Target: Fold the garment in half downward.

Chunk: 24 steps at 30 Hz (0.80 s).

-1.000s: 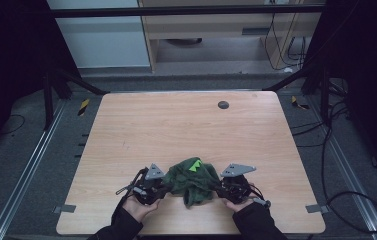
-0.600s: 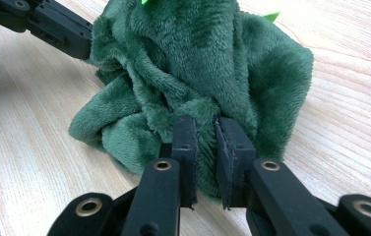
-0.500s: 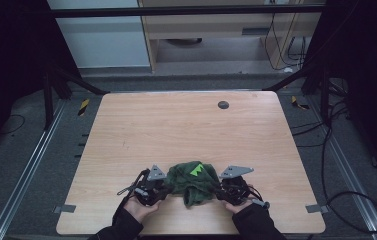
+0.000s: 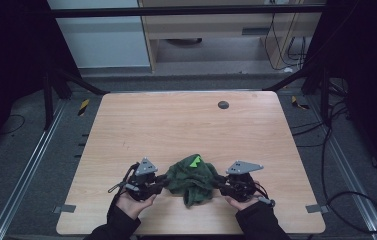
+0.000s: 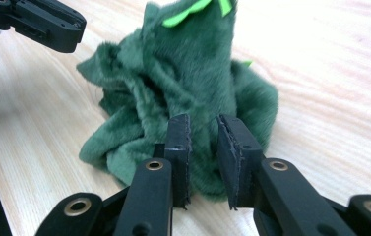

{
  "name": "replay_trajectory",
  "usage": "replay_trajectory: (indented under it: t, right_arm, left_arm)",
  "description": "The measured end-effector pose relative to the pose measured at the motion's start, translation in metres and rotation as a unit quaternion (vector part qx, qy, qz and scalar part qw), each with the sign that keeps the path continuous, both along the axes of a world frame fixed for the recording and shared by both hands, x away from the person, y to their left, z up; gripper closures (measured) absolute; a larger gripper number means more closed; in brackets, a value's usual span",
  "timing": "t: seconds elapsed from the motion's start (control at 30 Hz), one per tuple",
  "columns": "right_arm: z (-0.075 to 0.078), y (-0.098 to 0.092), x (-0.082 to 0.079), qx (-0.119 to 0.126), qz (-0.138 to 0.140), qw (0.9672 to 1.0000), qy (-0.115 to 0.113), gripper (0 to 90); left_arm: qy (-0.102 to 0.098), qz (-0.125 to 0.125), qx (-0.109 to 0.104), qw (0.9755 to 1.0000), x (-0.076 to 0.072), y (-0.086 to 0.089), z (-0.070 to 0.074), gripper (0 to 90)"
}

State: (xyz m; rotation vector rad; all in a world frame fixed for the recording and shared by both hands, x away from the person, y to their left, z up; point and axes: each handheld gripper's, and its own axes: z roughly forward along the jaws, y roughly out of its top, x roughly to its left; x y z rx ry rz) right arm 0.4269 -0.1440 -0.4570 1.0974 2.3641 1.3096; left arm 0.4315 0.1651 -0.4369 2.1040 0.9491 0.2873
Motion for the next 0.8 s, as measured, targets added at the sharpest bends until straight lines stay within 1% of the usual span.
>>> replay_trajectory:
  t: [0.03, 0.1, 0.17, 0.2, 0.27, 0.33, 0.47, 0.6, 0.73, 0.8]
  right_arm:
    - [0.002, -0.001, 0.001, 0.000, -0.001, 1.0000, -0.005, 75.4]
    - [0.006, -0.003, 0.003, 0.002, -0.008, 0.9999, -0.010, 76.3]
    - [0.009, -0.005, 0.007, 0.002, -0.016, 0.9998, -0.013, 77.6]
    - [0.010, -0.006, 0.009, 0.002, -0.019, 0.9997, -0.015, 78.3]
    - [0.012, -0.006, 0.013, 0.003, -0.028, 0.9995, -0.016, 80.7]
    - [0.014, -0.006, 0.017, 0.002, -0.032, 0.9994, -0.017, 82.1]
    - [0.016, -0.004, 0.025, 0.000, -0.034, 0.9992, -0.018, 85.4]
    - [0.016, -0.001, 0.031, -0.002, -0.041, 0.9990, -0.019, 89.0]
    - [0.016, 0.002, 0.041, -0.003, -0.045, 0.9987, -0.021, 89.9]
    - [0.014, 0.005, 0.047, -0.002, -0.047, 0.9987, -0.018, 89.9]
  left_arm:
    - [-0.002, 0.008, -0.004, 1.0000, 0.002, 0.002, 0.002, 78.5]
    - [-0.005, 0.015, -0.008, 0.9998, 0.005, 0.005, 0.005, 81.5]
    - [-0.012, 0.021, -0.007, 0.9997, 0.009, 0.007, 0.008, 84.5]
    - [-0.012, 0.024, -0.008, 0.9996, 0.011, 0.007, 0.009, 85.3]
    - [-0.019, 0.029, -0.010, 0.9994, 0.015, 0.008, 0.011, 87.5]
    - [-0.026, 0.034, -0.006, 0.9991, 0.020, 0.006, 0.012, 89.1]
    - [-0.029, 0.039, 0.000, 0.9988, 0.029, 0.003, 0.010, 89.8]
    - [-0.030, 0.049, -0.006, 0.9983, 0.041, 0.000, 0.009, 89.8]
    - [-0.030, 0.048, -0.007, 0.9984, 0.051, -0.008, 0.007, 89.8]
    - [-0.026, 0.045, -0.014, 0.9985, 0.056, -0.012, 0.003, 89.8]
